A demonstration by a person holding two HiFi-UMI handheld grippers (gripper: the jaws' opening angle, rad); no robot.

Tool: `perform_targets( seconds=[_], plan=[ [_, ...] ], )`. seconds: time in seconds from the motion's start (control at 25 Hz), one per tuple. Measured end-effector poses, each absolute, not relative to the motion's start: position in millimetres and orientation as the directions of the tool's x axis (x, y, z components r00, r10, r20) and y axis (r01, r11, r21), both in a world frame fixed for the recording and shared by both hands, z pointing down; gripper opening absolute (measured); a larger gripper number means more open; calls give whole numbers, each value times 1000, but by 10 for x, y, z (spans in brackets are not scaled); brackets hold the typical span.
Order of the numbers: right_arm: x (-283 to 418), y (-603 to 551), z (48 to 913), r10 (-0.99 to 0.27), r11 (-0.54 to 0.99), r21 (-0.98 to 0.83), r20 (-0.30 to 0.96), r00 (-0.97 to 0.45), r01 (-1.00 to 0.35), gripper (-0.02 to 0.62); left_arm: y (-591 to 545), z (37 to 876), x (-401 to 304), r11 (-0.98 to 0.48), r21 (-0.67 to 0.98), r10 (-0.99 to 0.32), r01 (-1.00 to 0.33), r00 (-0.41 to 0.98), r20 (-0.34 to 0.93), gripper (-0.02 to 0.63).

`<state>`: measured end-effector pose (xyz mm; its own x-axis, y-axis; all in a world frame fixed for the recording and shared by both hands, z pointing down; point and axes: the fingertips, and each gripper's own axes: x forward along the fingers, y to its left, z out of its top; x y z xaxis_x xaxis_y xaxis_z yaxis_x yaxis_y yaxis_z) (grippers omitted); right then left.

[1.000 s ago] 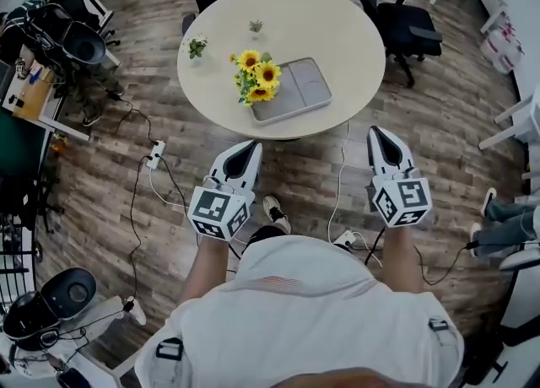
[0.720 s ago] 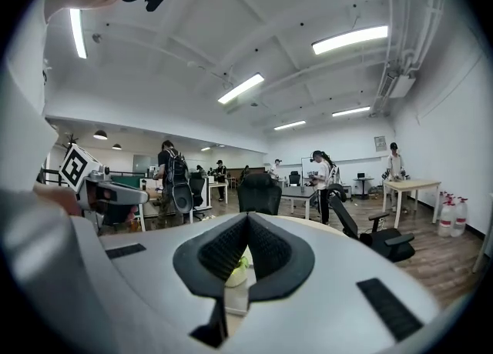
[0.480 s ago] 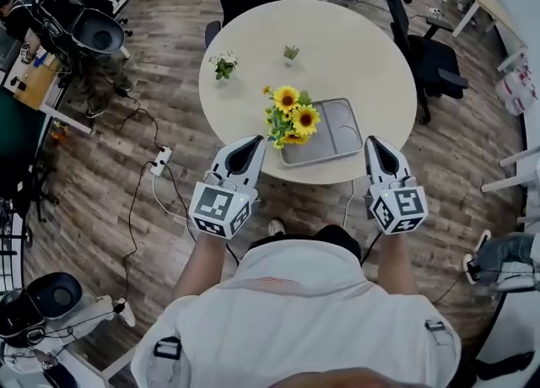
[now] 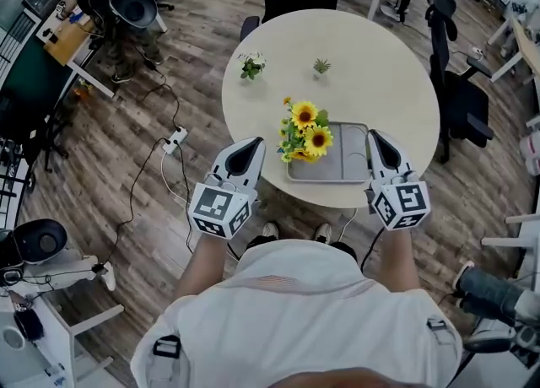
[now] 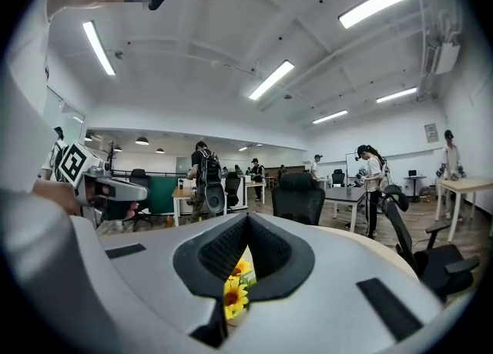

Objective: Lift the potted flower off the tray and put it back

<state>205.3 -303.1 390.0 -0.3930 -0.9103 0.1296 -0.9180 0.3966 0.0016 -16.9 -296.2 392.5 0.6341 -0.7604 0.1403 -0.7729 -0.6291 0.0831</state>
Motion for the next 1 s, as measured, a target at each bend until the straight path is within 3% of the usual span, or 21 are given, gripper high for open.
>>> perform_targets(
  seconds=[0.36, 0.84, 0.92, 1.0],
  plan=[
    [2572, -3273, 3978, -878, 462, -14, 134, -460, -887, 0, -2988, 3965, 270, -553, 84, -816, -829, 559, 149, 5],
    [2364, -3220, 3820, -878, 469, -1, 103, -467, -883, 4, -2956, 3845, 97, -554, 77, -821, -829, 559, 118, 5],
    [2293, -3203, 3819, -872, 480, 6, 111, -477, -877, 44, -2940, 3817, 66, -558, 83, -819, -826, 564, 107, 5],
    [2232, -3190, 3811, -862, 497, 1, 115, -494, -868, 130, -2933, 3794, 53, -564, 85, -815, -821, 570, 99, 5]
  ],
)
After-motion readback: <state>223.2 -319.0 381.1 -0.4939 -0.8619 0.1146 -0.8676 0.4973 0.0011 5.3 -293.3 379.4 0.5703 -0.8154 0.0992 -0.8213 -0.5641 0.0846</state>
